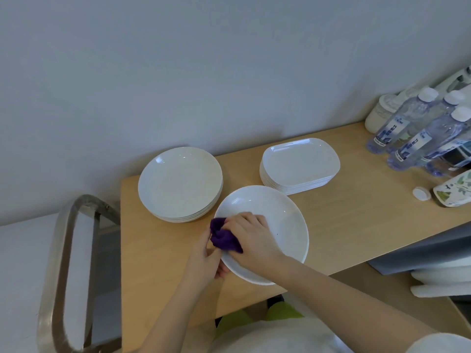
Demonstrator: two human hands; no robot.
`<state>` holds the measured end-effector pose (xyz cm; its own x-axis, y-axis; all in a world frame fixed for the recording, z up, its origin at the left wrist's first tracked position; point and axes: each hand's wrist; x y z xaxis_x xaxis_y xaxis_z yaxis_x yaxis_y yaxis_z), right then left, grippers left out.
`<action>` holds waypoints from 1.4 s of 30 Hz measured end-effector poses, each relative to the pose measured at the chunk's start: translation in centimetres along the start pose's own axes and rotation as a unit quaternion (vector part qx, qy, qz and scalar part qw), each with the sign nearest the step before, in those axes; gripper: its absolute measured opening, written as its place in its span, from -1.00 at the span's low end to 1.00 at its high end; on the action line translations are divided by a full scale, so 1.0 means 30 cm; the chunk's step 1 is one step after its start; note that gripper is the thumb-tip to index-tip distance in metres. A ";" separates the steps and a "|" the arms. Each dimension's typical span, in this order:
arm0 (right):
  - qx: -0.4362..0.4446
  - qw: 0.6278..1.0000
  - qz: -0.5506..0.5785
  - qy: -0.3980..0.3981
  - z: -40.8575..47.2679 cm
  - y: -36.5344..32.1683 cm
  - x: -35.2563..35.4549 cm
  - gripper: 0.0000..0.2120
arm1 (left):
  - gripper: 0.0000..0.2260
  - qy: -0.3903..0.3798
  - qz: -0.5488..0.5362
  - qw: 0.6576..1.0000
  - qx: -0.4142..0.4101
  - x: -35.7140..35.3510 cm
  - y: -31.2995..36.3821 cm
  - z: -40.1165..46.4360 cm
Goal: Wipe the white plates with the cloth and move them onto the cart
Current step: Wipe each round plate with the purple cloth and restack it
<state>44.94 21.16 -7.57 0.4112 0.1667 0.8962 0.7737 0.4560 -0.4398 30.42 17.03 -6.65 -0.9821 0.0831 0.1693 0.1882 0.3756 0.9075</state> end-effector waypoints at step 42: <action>0.085 0.983 -0.134 -0.091 -0.186 0.113 0.115 -0.75 | -0.56 0.011 0.050 0.999 0.008 -0.021 0.018 -0.002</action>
<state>51.67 18.39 -6.29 0.0986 0.1667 0.9811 0.7448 0.6415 -0.1838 31.16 17.13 -6.24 -0.9581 0.1011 0.2679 0.2860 0.3819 0.8788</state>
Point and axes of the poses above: each hand's wrist, its own z-axis towards the middle knuckle, its own x-axis out of the back of the hand, y = z × x, and after that the axes turned 3 degrees about -x, right-handed
